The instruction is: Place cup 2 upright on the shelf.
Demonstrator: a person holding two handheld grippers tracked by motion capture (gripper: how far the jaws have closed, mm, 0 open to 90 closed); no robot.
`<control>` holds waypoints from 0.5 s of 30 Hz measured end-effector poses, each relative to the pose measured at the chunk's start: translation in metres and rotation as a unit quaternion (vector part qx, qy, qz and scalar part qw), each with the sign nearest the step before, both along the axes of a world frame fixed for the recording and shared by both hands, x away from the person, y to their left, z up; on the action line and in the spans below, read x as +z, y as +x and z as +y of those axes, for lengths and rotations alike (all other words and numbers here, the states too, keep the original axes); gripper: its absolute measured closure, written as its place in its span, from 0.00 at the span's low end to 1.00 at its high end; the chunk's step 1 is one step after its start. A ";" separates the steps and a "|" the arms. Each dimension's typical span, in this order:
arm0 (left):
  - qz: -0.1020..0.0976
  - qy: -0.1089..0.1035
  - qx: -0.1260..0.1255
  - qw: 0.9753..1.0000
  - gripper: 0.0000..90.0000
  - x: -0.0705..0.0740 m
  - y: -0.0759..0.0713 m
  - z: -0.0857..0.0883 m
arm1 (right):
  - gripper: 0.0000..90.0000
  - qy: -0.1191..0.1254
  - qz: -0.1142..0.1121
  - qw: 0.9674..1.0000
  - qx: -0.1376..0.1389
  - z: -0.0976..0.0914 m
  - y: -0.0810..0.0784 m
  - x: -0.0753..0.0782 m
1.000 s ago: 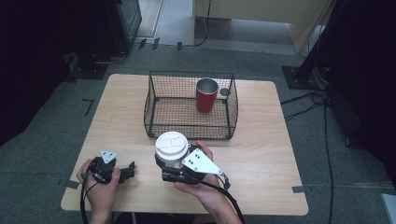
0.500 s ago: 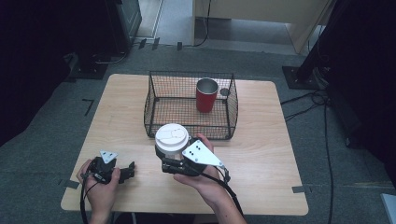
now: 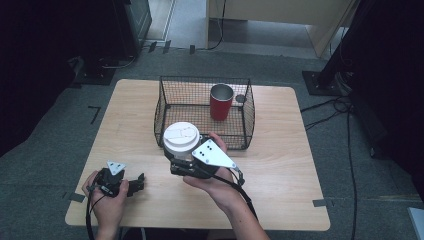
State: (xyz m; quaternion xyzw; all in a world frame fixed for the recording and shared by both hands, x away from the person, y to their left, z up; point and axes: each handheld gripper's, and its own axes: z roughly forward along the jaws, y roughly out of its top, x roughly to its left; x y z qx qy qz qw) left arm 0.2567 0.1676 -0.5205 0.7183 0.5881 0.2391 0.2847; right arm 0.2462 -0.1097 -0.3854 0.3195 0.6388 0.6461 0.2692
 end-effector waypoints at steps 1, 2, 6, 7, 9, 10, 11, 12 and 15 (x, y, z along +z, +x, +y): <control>0.000 0.000 0.000 1.000 0.00 0.000 0.000 0.000 | 0.18 0.000 -0.001 1.000 -0.001 0.000 0.001 0.002; 0.000 0.000 0.000 1.000 0.00 0.000 0.000 0.000 | 0.18 0.002 -0.002 1.000 -0.002 0.001 0.002 0.003; 0.000 0.000 0.000 1.000 0.00 0.000 0.000 0.000 | 0.18 0.002 -0.011 1.000 -0.006 0.001 0.006 0.010; 0.000 0.000 0.000 1.000 0.00 0.000 0.000 0.000 | 0.18 0.003 -0.012 1.000 -0.008 0.001 0.007 0.011; 0.000 0.000 0.000 1.000 0.00 0.000 0.000 0.000 | 0.18 0.006 -0.015 1.000 -0.012 0.001 0.010 0.014; 0.000 0.000 0.000 1.000 0.00 0.000 0.000 0.000 | 0.18 0.006 -0.016 1.000 -0.015 0.000 0.012 0.016; 0.000 0.000 0.000 1.000 0.00 0.000 0.000 0.000 | 0.18 0.008 -0.016 1.000 -0.017 -0.001 0.013 0.017; 0.000 0.000 0.000 1.000 0.00 0.000 0.000 0.000 | 0.18 0.010 -0.018 1.000 -0.020 -0.001 0.015 0.018; 0.000 0.000 0.000 1.000 0.00 0.000 0.000 0.000 | 0.18 0.012 -0.021 0.999 -0.030 -0.003 0.019 0.022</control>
